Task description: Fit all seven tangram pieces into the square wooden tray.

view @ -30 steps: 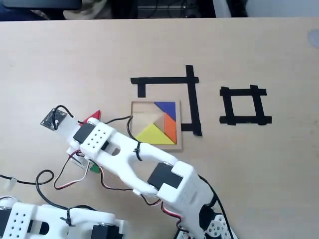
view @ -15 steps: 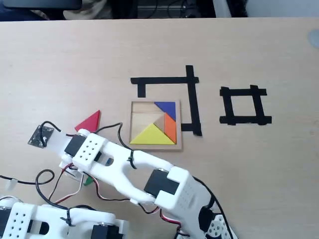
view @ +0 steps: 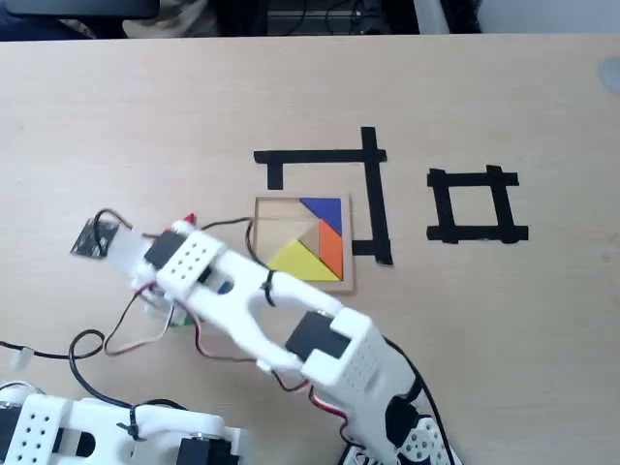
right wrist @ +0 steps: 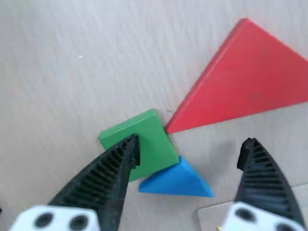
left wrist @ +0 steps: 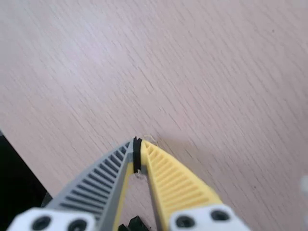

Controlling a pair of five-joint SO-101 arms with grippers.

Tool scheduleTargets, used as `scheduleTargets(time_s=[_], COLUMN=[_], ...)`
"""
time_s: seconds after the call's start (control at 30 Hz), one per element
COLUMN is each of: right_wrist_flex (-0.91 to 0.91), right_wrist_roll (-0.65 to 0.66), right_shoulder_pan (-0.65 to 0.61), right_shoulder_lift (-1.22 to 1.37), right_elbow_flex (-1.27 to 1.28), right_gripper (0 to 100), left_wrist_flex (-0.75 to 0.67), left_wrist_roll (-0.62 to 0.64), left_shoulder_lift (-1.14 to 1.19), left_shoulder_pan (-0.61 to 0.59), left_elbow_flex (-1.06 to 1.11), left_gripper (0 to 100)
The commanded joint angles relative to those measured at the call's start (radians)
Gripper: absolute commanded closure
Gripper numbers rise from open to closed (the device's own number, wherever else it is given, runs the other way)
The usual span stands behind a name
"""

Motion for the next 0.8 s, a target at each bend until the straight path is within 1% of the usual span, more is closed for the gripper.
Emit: scheduleTargets(time_s=[0.0,0.1,0.27,0.43,0.47,0.6,0.67,0.73,0.77], right_wrist_flex=[0.025,0.025,0.026,0.04,0.04,0.064,0.066,0.066,0.064], right_wrist_roll=[0.02,0.046,0.048,0.048,0.048,0.049,0.049,0.049,0.049], right_shoulder_pan=[0.02,0.014,0.0,-0.003,-0.003,-0.005,-0.005,-0.003,-0.003], right_shoulder_lift=[-0.007,-0.007,-0.001,0.073,0.091,0.108,0.114,0.117,0.117], right_elbow_flex=[-0.077,-0.082,-0.074,-0.077,-0.084,-0.125,-0.133,-0.133,-0.133], right_gripper=[66.9,67.0,67.0,68.0,70.7,88.4,95.2,98.6,98.6], left_wrist_flex=[0.006,0.006,0.006,0.006,0.006,0.006,0.006,0.006,0.006], left_wrist_roll=[0.014,0.014,0.014,0.014,0.014,0.012,0.012,0.012,0.012], left_shoulder_lift=[-0.011,-0.011,-0.011,-0.011,-0.011,-0.011,-0.011,-0.011,-0.011], left_shoulder_pan=[-0.007,-0.007,-0.007,-0.007,-0.007,-0.005,-0.005,-0.005,-0.005], left_elbow_flex=[-0.042,-0.042,-0.042,-0.042,-0.042,-0.042,-0.042,-0.042,-0.042], left_gripper=[97,97,97,97,97,97,97,97,97])
